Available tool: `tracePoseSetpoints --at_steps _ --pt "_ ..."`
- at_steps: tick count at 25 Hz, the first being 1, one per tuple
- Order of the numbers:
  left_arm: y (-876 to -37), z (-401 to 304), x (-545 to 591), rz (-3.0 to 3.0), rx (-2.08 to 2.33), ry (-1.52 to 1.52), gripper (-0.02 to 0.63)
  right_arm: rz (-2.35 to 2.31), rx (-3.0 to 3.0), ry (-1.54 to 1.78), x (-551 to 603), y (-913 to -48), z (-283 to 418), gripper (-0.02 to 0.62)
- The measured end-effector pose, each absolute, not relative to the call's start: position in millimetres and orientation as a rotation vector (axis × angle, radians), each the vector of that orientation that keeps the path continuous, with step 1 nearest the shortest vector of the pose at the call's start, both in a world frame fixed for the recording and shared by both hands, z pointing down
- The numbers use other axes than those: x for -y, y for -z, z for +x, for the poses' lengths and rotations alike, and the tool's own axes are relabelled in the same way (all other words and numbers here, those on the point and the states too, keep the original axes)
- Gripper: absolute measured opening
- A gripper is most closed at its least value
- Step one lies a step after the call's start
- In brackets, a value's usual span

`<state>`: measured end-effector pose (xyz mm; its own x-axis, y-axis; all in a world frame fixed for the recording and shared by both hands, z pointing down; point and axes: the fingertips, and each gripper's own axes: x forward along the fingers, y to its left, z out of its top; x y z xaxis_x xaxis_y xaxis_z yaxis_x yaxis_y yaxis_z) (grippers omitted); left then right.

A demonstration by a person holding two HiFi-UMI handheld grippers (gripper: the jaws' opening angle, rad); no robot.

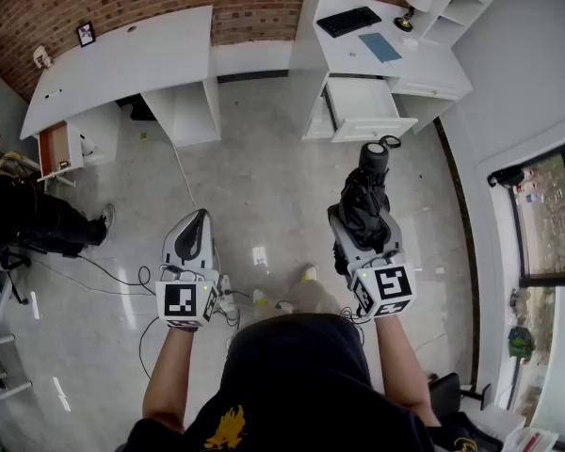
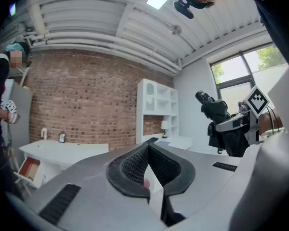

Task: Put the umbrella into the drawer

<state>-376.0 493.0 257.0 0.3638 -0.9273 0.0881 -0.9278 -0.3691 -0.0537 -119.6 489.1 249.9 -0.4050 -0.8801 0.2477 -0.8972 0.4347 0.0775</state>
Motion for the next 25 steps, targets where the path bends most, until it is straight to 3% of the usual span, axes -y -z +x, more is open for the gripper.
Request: tracePoseSetpoints --at_steps 5,12,25 --pt "-211 -263 -491 2.781 1.642 -0.059 0.018 1.755 2.369 -0.135 -514 -233 -34 0.264" --pt "-199 -166 -476 2.869 1.496 -0.056 0.018 1.92 2.286 -0.164 -541 -226 64 0.265" --pt "-189 -120 -462 2.915 1.45 -0.037 0.018 1.962 2.284 -0.151 -538 -217 100 0.265"
